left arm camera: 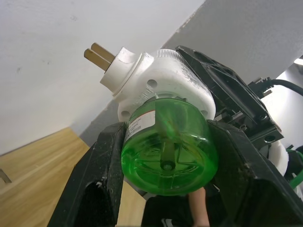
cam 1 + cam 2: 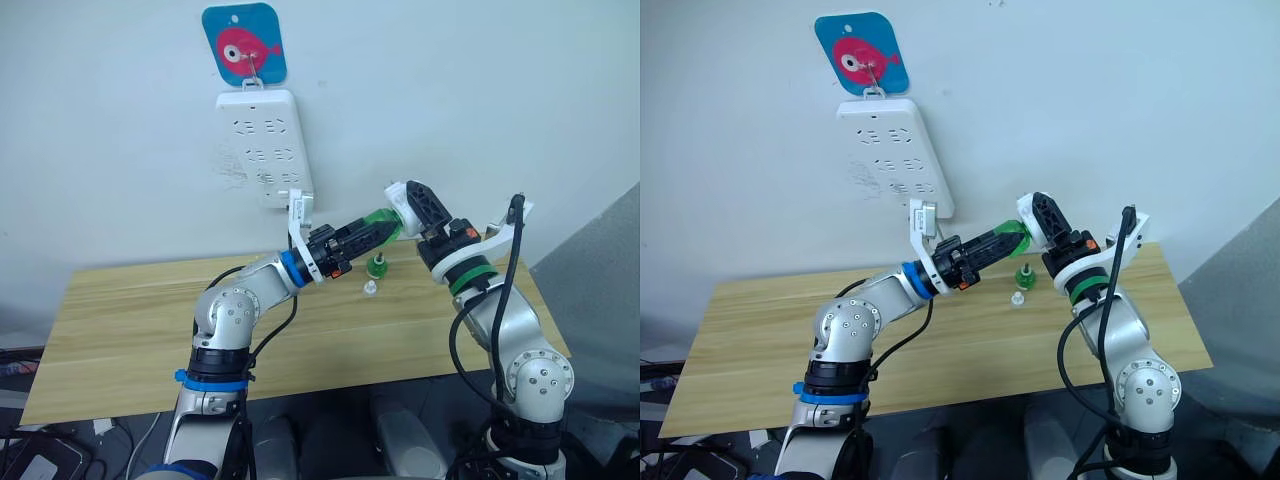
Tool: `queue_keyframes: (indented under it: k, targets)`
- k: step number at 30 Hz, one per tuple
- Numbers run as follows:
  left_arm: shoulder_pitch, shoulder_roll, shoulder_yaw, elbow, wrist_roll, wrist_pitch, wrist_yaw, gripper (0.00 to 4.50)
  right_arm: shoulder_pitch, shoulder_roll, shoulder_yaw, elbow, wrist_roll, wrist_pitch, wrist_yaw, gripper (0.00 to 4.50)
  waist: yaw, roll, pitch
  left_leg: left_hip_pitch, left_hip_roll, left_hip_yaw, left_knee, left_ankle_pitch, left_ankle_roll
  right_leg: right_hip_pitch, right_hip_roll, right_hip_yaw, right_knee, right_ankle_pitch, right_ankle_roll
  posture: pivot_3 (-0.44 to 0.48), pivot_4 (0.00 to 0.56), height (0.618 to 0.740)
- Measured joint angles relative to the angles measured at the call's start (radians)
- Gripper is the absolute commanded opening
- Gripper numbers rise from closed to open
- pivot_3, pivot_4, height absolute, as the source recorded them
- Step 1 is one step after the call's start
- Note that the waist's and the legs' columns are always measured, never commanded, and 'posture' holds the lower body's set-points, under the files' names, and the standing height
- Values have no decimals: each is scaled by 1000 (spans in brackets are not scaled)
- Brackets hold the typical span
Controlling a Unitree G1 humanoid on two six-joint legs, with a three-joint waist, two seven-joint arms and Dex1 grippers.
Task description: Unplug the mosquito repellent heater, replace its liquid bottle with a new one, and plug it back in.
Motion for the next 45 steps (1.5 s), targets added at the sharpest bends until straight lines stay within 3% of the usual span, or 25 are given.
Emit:
queue_keyframes:
  k: [7, 14, 19, 23, 27, 32, 38, 45]
  targets:
    - [5, 41, -5, -16, 4, -5, -23, 2284, 0, -2, 13, 0, 3, 0, 4, 3113, 0, 0, 0, 0, 0, 0, 0, 0, 0, 0, 0, 0, 0, 0, 0, -216, 193, 725]
    - [24, 129, -34, -30, 66, -32, -65, 4476, 1, -20, 32, 1, 0, 5, 4, 3039, 1, 0, 0, 0, 0, 0, 0, 0, 0, 0, 0, 0, 0, 0, 0, -213, 194, 725]
    - [82, 215, -64, -68, 97, -41, -119, 4500, 0, -38, 31, 1, -3, 4, 17, 3039, 0, 0, 0, 0, 1, 0, -1, 0, 0, 0, 0, 0, 0, 0, 0, -214, 197, 725]
    - [184, 371, -75, -126, 188, -113, -181, 4500, -8, -184, 26, -1, -113, 34, 54, 3039, 1, 1, 0, 1, 1, 0, -1, 0, 0, 0, 0, 1, 0, 0, 0, -210, 192, 725]
    - [257, 432, -6, -138, 229, -180, -190, 4500, -52, -353, 45, -4, -293, 78, 152, 3039, 4, 1, 0, 1, 0, 1, -1, 0, 0, 0, 0, 1, 0, 0, 0, -193, 181, 725]
    - [323, 502, 105, -143, 251, -223, -176, 4500, -101, -412, 58, -8, -380, 106, 251, 3039, 12, 1, -1, 1, 1, 0, -1, 0, 0, 0, 0, 1, 0, 0, 0, -167, 167, 725]
    - [290, 558, 184, -104, 267, -246, -170, 4500, -136, -439, 54, -17, -389, 151, 332, 3039, 33, 0, -2, 1, 0, 0, 0, 0, 0, 0, 0, 0, 0, 0, 0, -151, 159, 725]
    - [111, 559, 182, 45, 288, -256, -174, 4500, -184, -460, 50, -43, -359, 216, 387, 3039, 38, 0, -2, 1, 0, 0, 1, 0, 0, 0, 0, -1, 1, 0, 0, -155, 162, 725]
